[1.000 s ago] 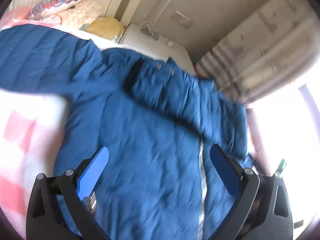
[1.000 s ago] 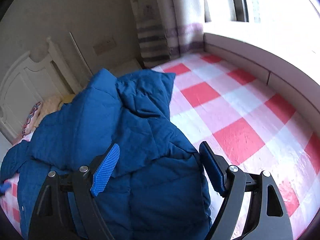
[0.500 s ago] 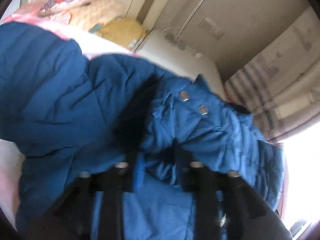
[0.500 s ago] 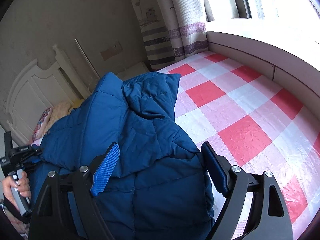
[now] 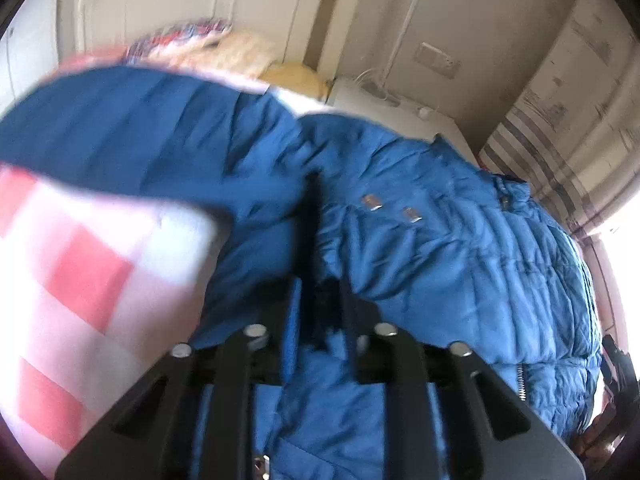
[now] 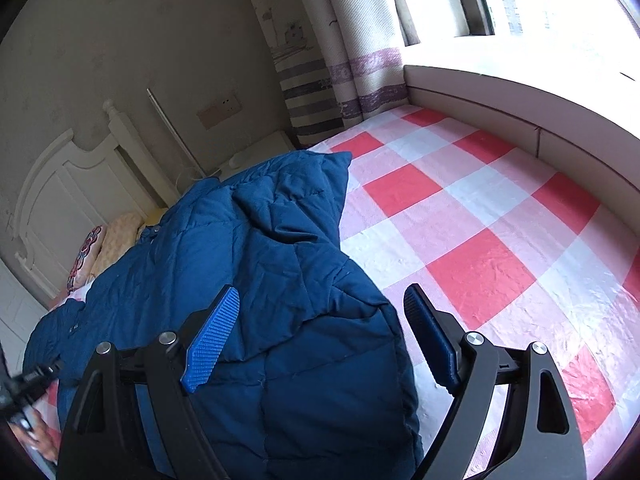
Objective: Fold large clothes
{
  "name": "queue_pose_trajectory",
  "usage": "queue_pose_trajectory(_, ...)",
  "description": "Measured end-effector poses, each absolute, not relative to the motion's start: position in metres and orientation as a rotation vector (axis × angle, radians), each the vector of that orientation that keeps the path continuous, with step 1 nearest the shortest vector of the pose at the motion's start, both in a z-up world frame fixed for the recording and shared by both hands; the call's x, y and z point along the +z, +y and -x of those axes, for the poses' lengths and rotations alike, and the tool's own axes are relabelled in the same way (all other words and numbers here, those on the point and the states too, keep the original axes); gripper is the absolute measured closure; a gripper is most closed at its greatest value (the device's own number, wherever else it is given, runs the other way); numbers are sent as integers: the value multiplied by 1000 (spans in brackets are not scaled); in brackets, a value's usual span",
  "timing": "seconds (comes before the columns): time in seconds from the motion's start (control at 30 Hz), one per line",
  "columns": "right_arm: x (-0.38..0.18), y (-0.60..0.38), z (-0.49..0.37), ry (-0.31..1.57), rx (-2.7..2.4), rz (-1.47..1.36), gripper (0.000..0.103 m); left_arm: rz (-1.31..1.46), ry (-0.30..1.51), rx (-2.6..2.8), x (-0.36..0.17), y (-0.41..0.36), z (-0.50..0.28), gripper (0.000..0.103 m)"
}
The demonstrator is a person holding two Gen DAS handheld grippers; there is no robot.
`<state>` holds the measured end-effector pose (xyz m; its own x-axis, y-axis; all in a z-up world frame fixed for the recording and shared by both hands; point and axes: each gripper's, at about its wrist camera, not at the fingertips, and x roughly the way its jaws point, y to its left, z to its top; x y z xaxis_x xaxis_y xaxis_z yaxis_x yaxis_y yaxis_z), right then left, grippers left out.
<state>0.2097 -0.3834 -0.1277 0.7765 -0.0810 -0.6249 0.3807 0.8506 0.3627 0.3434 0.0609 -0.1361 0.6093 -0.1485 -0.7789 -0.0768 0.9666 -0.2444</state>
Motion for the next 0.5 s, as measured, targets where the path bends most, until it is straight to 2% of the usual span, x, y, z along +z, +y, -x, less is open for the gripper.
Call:
queue_pose_trajectory(0.13, -129, -383, -210, 646, -281, -495, 21, 204, 801, 95, -113, 61, -328, 59)
queue_pose_trajectory(0.17, -128, -382, -210, 647, -283, -491, 21, 167, 705, 158, -96, 58, -318, 49)
queue_pose_trajectory(0.2, -127, -380, -210, 645, -283, -481, 21, 139, 641, 168, -84, 52, -311, 32)
queue_pose_trajectory(0.27, -125, -376, -210, 637, -281, -458, 21, 67, 563, 122, -69, 36, -305, 14)
queue_pose_trajectory(0.3, -122, -372, -211, 634, -273, -430, 23, 12, 569, 60, -68, 22, -308, 10)
queue_pose_trajectory(0.4, -108, -349, -215, 623, -248, -306, 39, -107, 695, -92, -96, -6, -333, 10)
queue_pose_trajectory(0.5, -92, -317, -223, 623, -216, -135, 46, -167, 772, -94, -136, -5, -349, 10)
